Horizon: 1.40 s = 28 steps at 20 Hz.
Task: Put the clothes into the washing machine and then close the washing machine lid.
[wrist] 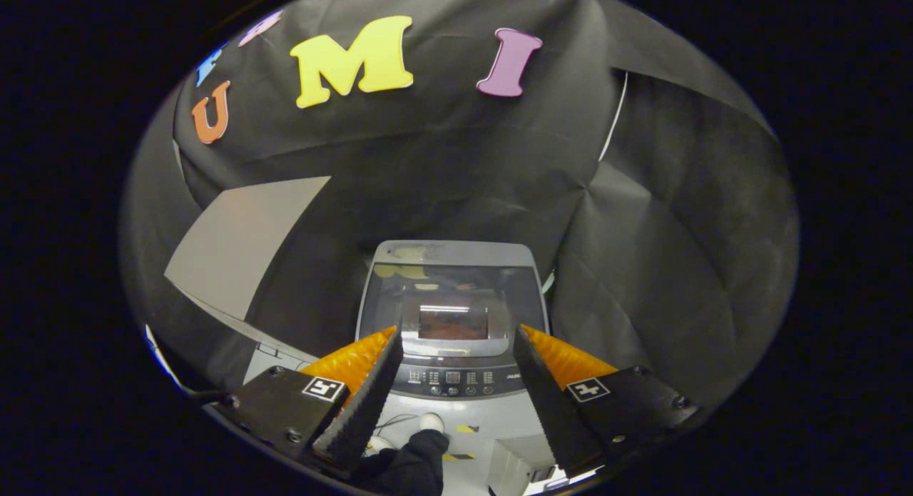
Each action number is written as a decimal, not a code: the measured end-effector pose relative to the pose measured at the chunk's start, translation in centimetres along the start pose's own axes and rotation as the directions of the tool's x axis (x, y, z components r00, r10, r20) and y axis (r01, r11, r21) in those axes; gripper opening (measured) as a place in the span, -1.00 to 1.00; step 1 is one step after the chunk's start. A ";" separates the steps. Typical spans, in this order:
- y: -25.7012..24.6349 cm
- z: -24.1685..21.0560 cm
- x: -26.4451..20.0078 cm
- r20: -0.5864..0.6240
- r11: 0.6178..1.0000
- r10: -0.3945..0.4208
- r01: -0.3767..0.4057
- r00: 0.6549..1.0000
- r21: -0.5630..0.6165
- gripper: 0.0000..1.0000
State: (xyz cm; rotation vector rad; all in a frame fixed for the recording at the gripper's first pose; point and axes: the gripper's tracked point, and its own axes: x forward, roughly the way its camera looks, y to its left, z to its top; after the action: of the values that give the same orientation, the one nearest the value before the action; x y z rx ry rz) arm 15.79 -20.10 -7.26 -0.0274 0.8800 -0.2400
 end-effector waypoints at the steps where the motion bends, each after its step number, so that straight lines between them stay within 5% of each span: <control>1: -0.1 0.4 -0.9 0.019 1.000 -0.006 0.006 1.000 0.006 0.96; 6: 0.8 2.5 -5.5 0.196 1.000 0.008 -0.010 0.981 0.009 0.96; 12: 1.8 1.7 -13.5 0.458 0.999 0.041 -0.022 0.888 -0.047 0.96; 18: -1.3 -5.8 -23.7 0.594 0.996 0.050 0.005 0.803 -0.091 0.96; 23: -2.7 -13.3 -32.0 0.670 0.993 0.117 -0.072 0.733 -0.094 0.95; 28: -2.3 -20.8 -35.7 0.683 0.977 0.213 -0.160 0.699 -0.141 0.95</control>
State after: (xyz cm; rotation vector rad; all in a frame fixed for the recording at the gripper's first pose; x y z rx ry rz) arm -22.42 -12.93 6.87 -0.0893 0.1207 0.0084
